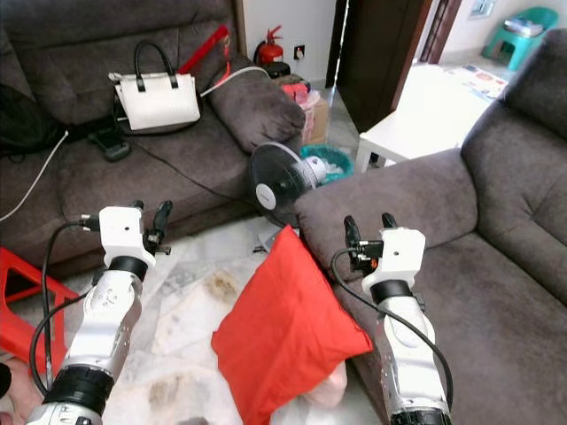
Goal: Move the pillow to the sofa from floor
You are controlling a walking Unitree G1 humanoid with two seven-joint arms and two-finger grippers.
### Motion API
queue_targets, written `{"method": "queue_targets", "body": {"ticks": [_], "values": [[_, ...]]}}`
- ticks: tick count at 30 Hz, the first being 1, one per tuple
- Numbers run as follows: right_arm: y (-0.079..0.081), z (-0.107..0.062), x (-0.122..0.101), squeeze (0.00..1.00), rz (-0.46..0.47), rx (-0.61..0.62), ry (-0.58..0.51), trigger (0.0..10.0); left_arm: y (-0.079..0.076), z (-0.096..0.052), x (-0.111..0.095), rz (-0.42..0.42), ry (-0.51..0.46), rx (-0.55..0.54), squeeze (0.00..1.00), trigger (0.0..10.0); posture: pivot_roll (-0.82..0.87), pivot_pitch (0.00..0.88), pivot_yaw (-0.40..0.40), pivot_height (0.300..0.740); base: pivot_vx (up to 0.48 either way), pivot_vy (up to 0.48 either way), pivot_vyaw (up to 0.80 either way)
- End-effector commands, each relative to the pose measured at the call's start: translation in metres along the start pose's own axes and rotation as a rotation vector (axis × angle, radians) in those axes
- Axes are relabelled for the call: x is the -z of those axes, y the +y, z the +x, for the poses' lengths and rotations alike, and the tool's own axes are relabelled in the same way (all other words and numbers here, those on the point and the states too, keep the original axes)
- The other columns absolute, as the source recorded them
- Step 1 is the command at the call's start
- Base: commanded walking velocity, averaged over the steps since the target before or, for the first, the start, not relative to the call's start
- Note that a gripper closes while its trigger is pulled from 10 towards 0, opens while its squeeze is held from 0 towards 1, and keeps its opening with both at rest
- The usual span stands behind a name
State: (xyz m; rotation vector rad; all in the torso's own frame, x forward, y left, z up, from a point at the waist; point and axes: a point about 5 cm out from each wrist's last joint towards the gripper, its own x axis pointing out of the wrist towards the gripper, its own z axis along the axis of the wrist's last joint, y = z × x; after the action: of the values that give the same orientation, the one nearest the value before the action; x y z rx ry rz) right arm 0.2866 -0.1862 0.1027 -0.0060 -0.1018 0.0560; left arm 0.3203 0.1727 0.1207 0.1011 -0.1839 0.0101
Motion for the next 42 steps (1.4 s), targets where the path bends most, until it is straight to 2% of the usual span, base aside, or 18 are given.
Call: {"method": "queue_targets", "body": {"ticks": [1, 28, 37, 42], "values": [[0.0, -0.002, -0.002, 0.0, -0.005, -0.003, -0.003, 10.0, -0.001, 0.002, -0.003, -0.001, -0.007, 0.006, 0.0, 10.0, 0.07, 0.025, 0.002, 0.627, 0.0, 0.0, 0.0], [0.006, 0.002, -0.002, 0.0, -0.011, -0.028, -0.011, 10.0, -0.003, 0.002, 0.0, -0.021, 0.016, 0.017, 0.0, 10.0, 0.08, 0.024, -0.006, 0.622, 0.0, 0.0, 0.0], [0.008, 0.002, -0.002, 0.0, -0.006, -0.038, -0.007, 10.0, 0.001, 0.002, 0.002, -0.025, 0.025, 0.004, 0.0, 10.0, 0.08, 0.033, -0.005, 0.622, 0.0, 0.0, 0.0], [0.013, 0.002, 0.0, 0.0, -0.032, -0.069, 0.001, 10.0, 0.001, 0.003, 0.002, -0.024, 0.029, 0.006, 0.0, 10.0, 0.09, 0.034, -0.005, 0.622, 0.272, 0.0, 0.0]]}}
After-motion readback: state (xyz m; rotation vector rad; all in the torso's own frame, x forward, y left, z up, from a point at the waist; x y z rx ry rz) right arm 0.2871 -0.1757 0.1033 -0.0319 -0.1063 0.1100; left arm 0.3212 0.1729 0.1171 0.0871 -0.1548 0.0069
